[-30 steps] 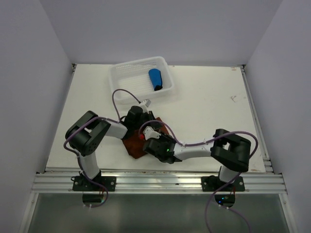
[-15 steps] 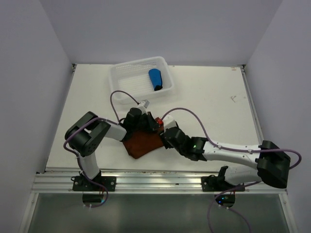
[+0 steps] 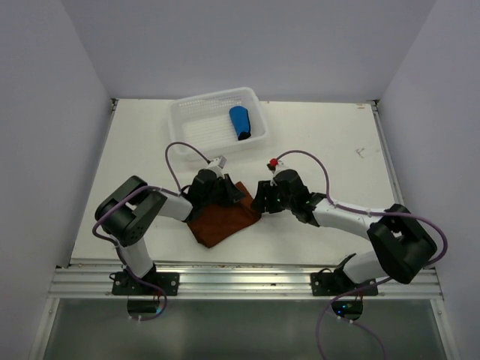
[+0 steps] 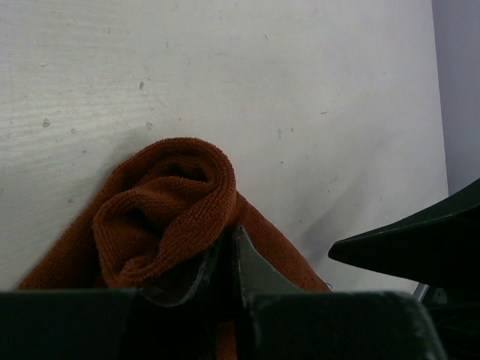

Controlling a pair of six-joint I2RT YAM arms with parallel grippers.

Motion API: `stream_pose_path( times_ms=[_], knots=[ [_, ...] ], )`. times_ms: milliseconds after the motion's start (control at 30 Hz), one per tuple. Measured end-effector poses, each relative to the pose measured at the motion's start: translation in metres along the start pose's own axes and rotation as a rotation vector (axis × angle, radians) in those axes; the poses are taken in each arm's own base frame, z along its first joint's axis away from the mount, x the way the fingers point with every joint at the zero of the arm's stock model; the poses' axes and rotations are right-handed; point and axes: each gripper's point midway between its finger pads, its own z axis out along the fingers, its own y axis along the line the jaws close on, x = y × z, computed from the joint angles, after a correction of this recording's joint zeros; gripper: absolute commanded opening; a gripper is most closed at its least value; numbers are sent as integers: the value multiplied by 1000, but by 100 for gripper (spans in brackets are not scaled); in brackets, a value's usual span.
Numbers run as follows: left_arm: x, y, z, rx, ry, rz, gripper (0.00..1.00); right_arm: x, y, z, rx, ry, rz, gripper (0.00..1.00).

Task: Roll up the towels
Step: Roll the towel

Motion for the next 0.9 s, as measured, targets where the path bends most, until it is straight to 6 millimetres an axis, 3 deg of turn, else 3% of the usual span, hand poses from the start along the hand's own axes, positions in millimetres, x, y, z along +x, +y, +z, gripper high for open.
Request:
stream_pose_path(
  times_ms=[333, 500, 733, 900],
  knots=[
    [0, 0, -2, -7, -8, -1, 12, 27, -1, 17, -39, 110, 24, 56],
    [0, 1, -4, -13, -12, -1, 12, 29, -3, 17, -46, 114, 22, 65],
    [1, 2, -5, -17, -14, 0, 12, 7, 4, 4, -93, 61, 35, 71],
    [1, 2, -6, -17, -15, 0, 12, -10, 1, 6, -106, 43, 92, 65]
  ],
)
